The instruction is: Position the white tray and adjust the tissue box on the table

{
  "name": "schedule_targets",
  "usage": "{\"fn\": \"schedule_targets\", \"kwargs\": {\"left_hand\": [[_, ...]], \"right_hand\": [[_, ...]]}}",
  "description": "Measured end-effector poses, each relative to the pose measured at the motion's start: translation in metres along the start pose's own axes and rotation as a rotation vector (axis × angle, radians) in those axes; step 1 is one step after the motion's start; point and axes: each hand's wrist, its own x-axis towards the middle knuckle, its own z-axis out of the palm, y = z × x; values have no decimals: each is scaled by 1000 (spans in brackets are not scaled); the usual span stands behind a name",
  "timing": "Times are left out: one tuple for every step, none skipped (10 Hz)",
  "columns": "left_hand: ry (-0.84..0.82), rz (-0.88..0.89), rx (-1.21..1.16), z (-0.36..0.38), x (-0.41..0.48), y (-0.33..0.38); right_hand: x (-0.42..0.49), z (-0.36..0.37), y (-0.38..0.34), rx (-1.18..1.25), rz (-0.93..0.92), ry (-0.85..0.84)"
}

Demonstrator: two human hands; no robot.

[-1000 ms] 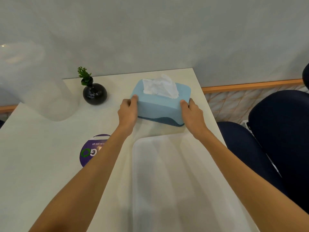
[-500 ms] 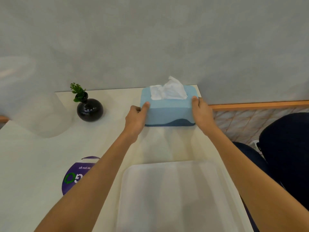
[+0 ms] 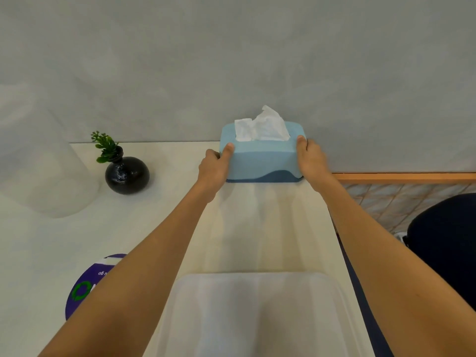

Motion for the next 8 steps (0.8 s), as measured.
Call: {"fn": "schedule_targets", "kwargs": {"left_hand": [[-3, 11, 4, 4, 1, -1], [9, 12, 5, 8, -1, -2], [37, 9, 19, 10, -5, 0], [20, -36, 16, 4, -7, 2], [12, -49, 35, -5, -13, 0], [24, -45, 74, -16, -27, -2], [72, 40, 160, -31, -43, -6], [103, 151, 214, -52, -71, -6]], "right_hand": [[3, 1, 2, 6, 3, -10], [4, 1, 3, 7, 17, -20], [3, 1, 3, 19, 22, -28], [2, -4, 0, 82, 64, -62], [-5, -10, -3, 130, 101, -14], [-25, -20, -9, 111, 43, 104], [-51, -29, -21, 48, -113, 223], [-87, -32, -35, -30, -252, 191]]}}
